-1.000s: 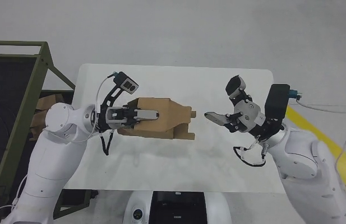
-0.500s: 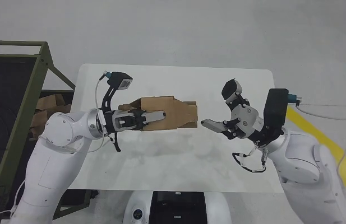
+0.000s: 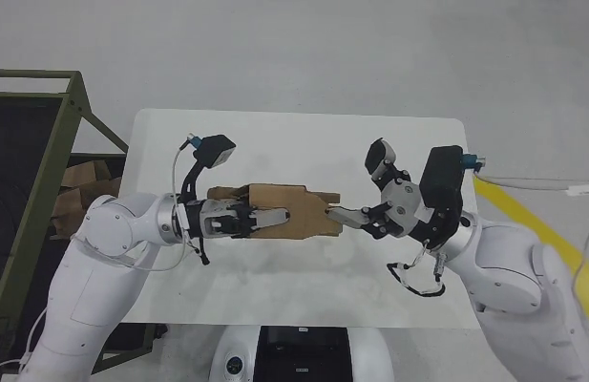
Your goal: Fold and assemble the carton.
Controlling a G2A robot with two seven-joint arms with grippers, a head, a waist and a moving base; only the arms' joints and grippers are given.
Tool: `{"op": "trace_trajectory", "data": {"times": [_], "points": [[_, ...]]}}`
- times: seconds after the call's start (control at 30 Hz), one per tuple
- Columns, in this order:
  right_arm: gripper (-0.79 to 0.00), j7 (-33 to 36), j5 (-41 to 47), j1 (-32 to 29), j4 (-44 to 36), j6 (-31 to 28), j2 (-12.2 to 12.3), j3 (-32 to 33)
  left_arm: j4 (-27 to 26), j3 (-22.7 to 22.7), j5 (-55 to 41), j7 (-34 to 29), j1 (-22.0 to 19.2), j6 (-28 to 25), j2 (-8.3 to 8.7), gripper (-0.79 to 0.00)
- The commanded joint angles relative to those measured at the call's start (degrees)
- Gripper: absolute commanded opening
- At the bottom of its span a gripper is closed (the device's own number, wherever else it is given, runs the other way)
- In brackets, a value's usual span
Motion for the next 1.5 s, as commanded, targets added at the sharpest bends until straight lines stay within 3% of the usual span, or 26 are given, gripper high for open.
{"op": "trace_trajectory", "data": {"times": [0.0,0.4,1.47], "points": [[0.000,1.0,1.1,0.2,0.5,0.2,0.0,-0.1,0.1,0.1,-0.2,-0.2,0.0,-0.1,0.02,-0.785],[0.000,7.1,6.4,2.2,2.9,1.3,0.1,-1.6,0.6,0.3,-3.2,-1.3,-0.4,0.0,0.12,-0.785],[0.000,6.4,11.4,6.2,8.5,0.8,-0.7,-7.6,1.8,-0.9,-8.4,-3.6,-0.7,-3.1,0.28,-0.785]]}}
